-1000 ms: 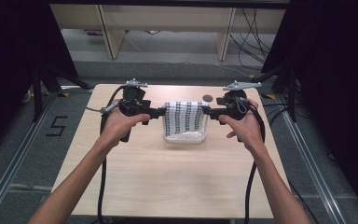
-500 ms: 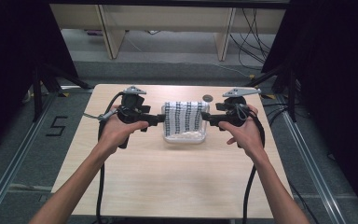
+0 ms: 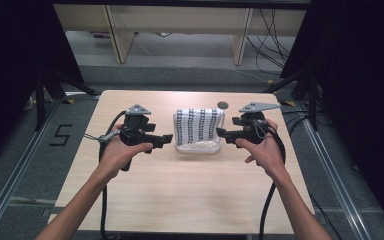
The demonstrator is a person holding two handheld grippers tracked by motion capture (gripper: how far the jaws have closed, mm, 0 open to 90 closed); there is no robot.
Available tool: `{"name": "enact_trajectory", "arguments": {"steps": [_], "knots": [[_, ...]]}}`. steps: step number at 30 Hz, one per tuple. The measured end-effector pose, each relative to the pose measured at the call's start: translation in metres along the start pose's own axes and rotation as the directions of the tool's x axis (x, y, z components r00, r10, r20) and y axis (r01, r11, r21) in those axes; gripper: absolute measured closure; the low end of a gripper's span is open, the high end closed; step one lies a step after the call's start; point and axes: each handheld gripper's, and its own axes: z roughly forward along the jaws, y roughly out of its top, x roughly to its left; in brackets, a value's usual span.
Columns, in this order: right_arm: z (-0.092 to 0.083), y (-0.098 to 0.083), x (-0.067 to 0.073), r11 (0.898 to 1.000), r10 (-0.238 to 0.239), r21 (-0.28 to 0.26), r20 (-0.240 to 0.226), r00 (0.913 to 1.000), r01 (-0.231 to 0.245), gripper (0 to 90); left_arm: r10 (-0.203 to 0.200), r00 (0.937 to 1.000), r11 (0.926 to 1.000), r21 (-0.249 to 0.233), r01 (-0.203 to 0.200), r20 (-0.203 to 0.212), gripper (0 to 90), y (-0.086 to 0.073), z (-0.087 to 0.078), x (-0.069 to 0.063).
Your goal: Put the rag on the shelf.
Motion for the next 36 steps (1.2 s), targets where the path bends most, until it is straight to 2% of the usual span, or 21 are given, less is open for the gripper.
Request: {"name": "enact_trajectory", "arguments": {"steps": [3,6,7,8,13,14,15,16,17,20,25,26,27,28,29,31,32,33,34,35,36], "knots": [[0.002,-0.001,-0.001,1.0,-0.022,-0.014,-0.01,0.9997,0.022,27.2,0.005,1.0,1.0,0.001,-0.005,-0.002,23.0,-0.003,-0.001,0.0],[0.001,-0.005,0.002,1.0,0.001,0.005,-0.015,0.9999,-0.001,27.1,0.01,0.9999,0.9999,0.005,-0.01,0.002,22.7,-0.01,-0.001,-0.001],[0.002,-0.006,0.0,1.0,-0.03,-0.003,-0.016,0.9994,0.03,27.1,0.01,0.9999,0.9999,0.005,-0.01,0.002,22.7,-0.01,-0.001,-0.001],[0.001,-0.007,0.003,1.0,0.004,0.012,-0.009,1.0,-0.004,27.1,0.011,0.9999,0.9999,0.006,-0.011,0.004,22.7,-0.013,-0.001,-0.001],[0.001,-0.013,0.003,1.0,-0.005,0.01,-0.021,0.9998,0.006,27.1,0.017,0.9998,0.9998,0.01,-0.017,0.007,21.6,-0.023,0.0,-0.003],[0.001,-0.015,0.003,1.0,-0.02,0.0,-0.021,0.9996,0.02,27.0,0.02,0.9998,0.9997,0.011,-0.02,0.006,21.4,-0.024,0.001,-0.004],[0.0,-0.016,0.004,1.0,-0.004,0.013,-0.022,0.9997,0.004,27.0,0.02,0.9998,0.9997,0.011,-0.02,0.006,20.9,-0.024,0.001,-0.004],[0.001,-0.018,0.004,1.0,-0.011,-0.005,-0.021,0.9997,0.011,27.0,0.016,0.9998,0.9998,0.009,-0.017,0.009,20.6,-0.028,0.001,-0.005],[-0.001,-0.018,0.004,1.0,-0.014,0.009,-0.021,0.9997,0.014,27.0,0.031,0.9995,0.9993,0.019,-0.031,0.009,20.5,-0.03,0.0,-0.004],[-0.002,-0.022,0.004,1.0,-0.019,0.007,-0.021,0.9996,0.019,27.0,0.02,0.9998,0.9997,0.01,-0.02,0.007,19.9,-0.034,0.0,-0.005],[-0.004,-0.027,0.006,1.0,-0.006,0.001,-0.034,0.9994,0.006,27.0,0.026,0.9996,0.9997,0.005,-0.026,0.009,19.5,-0.04,-0.002,-0.006],[-0.005,-0.028,0.006,1.0,-0.016,0.007,-0.027,0.9995,0.016,27.0,0.032,0.9995,0.9995,0.003,-0.032,0.007,19.5,-0.042,-0.003,-0.006],[-0.005,-0.03,0.008,1.0,0.003,0.004,-0.029,0.9996,-0.003,27.1,0.024,0.9997,0.9997,-0.002,-0.024,0.007,19.5,-0.043,-0.002,-0.007],[-0.006,-0.031,0.007,1.0,-0.005,0.013,-0.034,0.9994,0.006,27.0,0.032,0.9994,0.9995,0.005,-0.032,0.009,19.5,-0.045,-0.003,-0.007],[-0.006,-0.032,0.005,0.999,-0.036,-0.004,-0.024,0.9991,0.036,27.0,0.032,0.9994,0.9995,0.005,-0.032,0.009,19.5,-0.046,-0.003,-0.007],[-0.007,-0.035,0.007,1.0,0.002,0.016,-0.031,0.9995,-0.002,26.9,0.029,0.9995,0.9996,0.003,-0.029,0.016,19.4,-0.05,-0.003,-0.008],[-0.006,-0.037,0.006,1.0,-0.013,-0.002,-0.03,0.9995,0.013,26.7,0.034,0.9993,0.9994,0.009,-0.034,0.016,19.4,-0.052,-0.003,-0.008],[-0.008,-0.038,0.005,1.0,-0.015,0.012,-0.031,0.9994,0.016,26.6,0.034,0.9993,0.9994,0.009,-0.034,0.016,19.5,-0.052,-0.003,-0.008],[-0.007,-0.041,0.006,1.0,-0.014,-0.001,-0.023,0.9996,0.014,26.5,0.018,0.9998,0.9998,-0.005,-0.018,0.011,19.4,-0.056,-0.002,-0.011],[-0.008,-0.043,0.007,1.0,-0.001,0.01,-0.034,0.9994,0.001,26.5,0.038,0.9992,0.9992,0.009,-0.038,0.012,19.5,-0.058,-0.003,-0.01],[-0.008,-0.045,0.006,1.0,-0.02,0.012,-0.027,0.9994,0.02,26.5,0.037,0.9993,0.9993,0.007,-0.038,0.009,19.4,-0.06,-0.003,-0.01]]}}
